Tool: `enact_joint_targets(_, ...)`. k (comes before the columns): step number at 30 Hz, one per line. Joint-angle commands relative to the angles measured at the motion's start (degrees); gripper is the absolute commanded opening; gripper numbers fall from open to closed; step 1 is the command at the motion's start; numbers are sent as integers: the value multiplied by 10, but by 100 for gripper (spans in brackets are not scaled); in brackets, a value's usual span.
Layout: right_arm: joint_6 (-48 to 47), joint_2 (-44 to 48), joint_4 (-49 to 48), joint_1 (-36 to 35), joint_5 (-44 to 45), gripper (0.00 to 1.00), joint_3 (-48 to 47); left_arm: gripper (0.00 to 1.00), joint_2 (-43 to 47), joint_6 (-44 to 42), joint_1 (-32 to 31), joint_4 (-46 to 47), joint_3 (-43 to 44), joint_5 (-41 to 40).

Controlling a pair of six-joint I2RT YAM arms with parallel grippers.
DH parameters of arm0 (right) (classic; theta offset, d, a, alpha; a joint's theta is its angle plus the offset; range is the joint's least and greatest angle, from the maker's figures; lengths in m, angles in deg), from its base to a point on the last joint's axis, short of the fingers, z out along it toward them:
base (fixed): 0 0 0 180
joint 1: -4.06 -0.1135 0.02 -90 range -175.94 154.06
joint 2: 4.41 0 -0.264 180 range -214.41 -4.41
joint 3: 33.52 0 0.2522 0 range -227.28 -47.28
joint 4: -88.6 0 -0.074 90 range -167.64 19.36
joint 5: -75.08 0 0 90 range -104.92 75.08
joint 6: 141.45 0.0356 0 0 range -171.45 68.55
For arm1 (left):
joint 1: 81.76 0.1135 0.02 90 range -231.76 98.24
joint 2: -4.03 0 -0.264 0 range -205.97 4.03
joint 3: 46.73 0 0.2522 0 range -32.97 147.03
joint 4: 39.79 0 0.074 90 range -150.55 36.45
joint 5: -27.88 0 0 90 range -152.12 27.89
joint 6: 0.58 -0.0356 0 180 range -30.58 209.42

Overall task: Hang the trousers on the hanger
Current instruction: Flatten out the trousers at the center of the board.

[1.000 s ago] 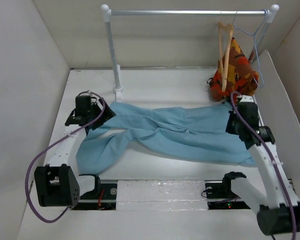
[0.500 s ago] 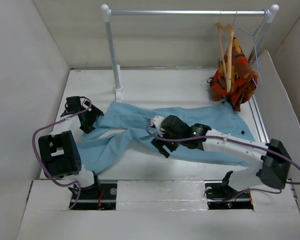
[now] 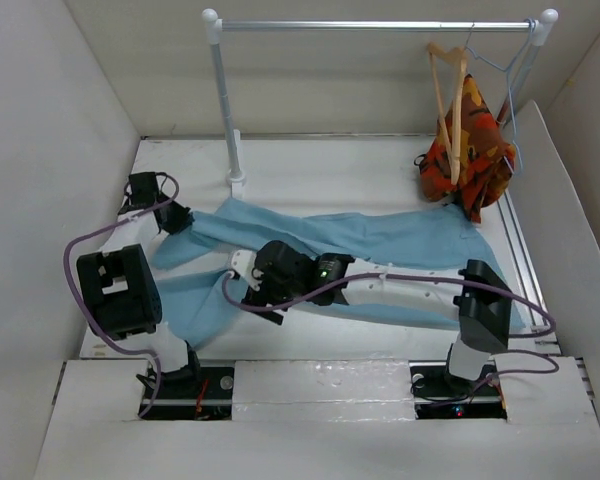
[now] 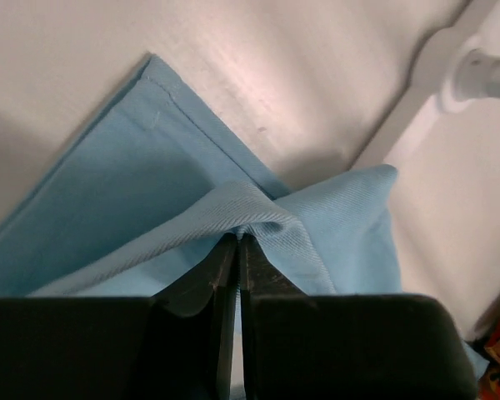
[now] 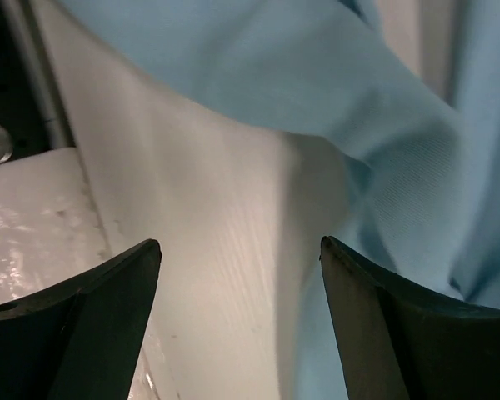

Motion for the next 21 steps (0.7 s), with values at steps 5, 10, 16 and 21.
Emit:
enact_joint_targets(5, -75, -93, 54, -10, 70, 83, -188, 0, 154, -4, 4, -12, 51, -19)
enact_joint_targets(10, -45, 20, 40, 26, 106, 83, -65, 0, 304, -14, -24, -23, -5, -42)
enact_joint_targets(16, 6, 176, 23, 114, 74, 83, 133, 41, 431, 48, -17, -141, -182, -156)
enact_joint_targets(21, 3, 233, 53, 226, 55, 83, 212, 73, 454, 73, 13, -176, -195, -143)
